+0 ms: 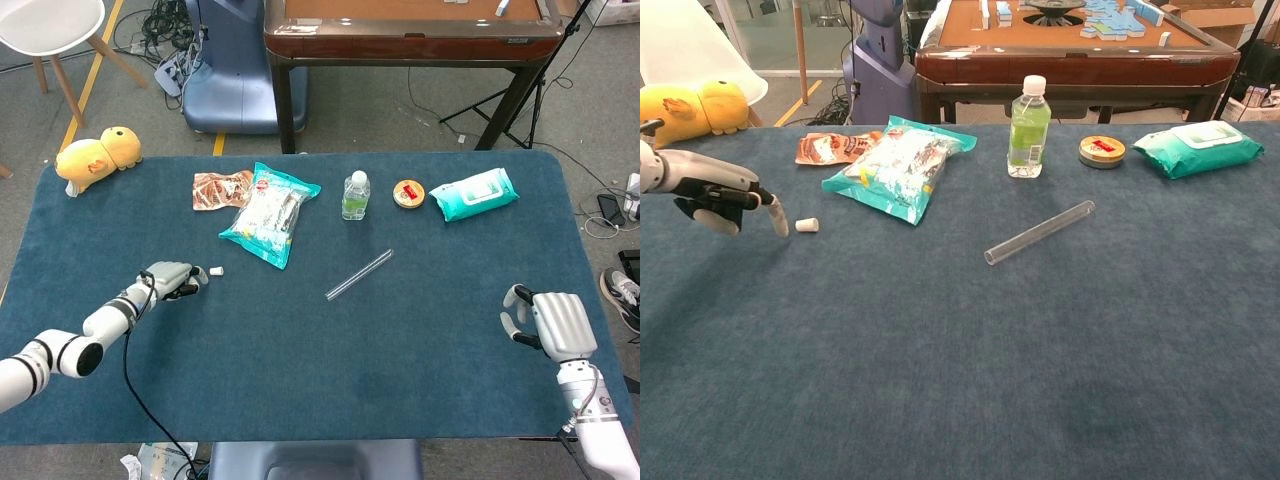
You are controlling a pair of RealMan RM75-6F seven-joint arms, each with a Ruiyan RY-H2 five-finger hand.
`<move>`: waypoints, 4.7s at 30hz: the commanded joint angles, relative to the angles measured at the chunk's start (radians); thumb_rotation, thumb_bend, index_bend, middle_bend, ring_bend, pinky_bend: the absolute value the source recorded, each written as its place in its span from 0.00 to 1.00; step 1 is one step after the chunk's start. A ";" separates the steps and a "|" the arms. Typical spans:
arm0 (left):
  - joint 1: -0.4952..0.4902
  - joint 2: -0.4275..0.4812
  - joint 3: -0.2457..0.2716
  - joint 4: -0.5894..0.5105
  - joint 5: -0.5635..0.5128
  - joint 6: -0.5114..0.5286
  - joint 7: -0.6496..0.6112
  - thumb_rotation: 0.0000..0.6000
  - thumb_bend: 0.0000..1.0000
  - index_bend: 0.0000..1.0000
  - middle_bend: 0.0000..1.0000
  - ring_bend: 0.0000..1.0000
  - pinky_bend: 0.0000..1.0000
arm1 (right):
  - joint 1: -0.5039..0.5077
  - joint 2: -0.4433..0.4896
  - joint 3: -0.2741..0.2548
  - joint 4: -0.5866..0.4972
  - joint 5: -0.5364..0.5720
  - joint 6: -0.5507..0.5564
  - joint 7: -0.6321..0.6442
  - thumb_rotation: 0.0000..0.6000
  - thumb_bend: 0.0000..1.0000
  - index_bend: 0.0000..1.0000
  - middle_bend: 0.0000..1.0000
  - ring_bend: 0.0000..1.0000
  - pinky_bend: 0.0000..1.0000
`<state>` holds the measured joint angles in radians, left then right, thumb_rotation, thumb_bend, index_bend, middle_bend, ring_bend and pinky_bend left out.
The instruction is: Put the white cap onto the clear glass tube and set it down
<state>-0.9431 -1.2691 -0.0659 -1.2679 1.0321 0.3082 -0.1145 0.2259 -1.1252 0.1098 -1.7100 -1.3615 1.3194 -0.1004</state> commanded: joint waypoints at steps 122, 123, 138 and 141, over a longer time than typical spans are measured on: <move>0.078 -0.250 -0.040 0.221 0.075 0.374 0.208 1.00 0.30 0.40 1.00 1.00 1.00 | -0.054 -0.007 -0.007 0.034 -0.009 0.037 0.060 1.00 0.36 0.53 0.68 0.77 0.77; 0.081 -0.250 -0.039 0.221 0.076 0.377 0.212 1.00 0.29 0.40 1.00 1.00 1.00 | -0.054 -0.007 -0.007 0.034 -0.008 0.036 0.060 1.00 0.36 0.53 0.68 0.77 0.77; 0.107 -0.281 -0.049 0.254 0.076 0.391 0.228 1.00 0.24 0.45 1.00 1.00 1.00 | -0.055 -0.007 -0.006 0.028 -0.011 0.040 0.053 1.00 0.36 0.53 0.68 0.77 0.77; 0.105 -0.290 -0.054 0.268 0.074 0.381 0.225 1.00 0.24 0.45 1.00 1.00 1.00 | -0.058 -0.005 -0.005 0.026 -0.008 0.042 0.052 1.00 0.36 0.53 0.68 0.77 0.77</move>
<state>-0.8375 -1.5573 -0.1179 -1.0022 1.1066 0.6911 0.1115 0.1682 -1.1301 0.1044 -1.6844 -1.3696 1.3614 -0.0485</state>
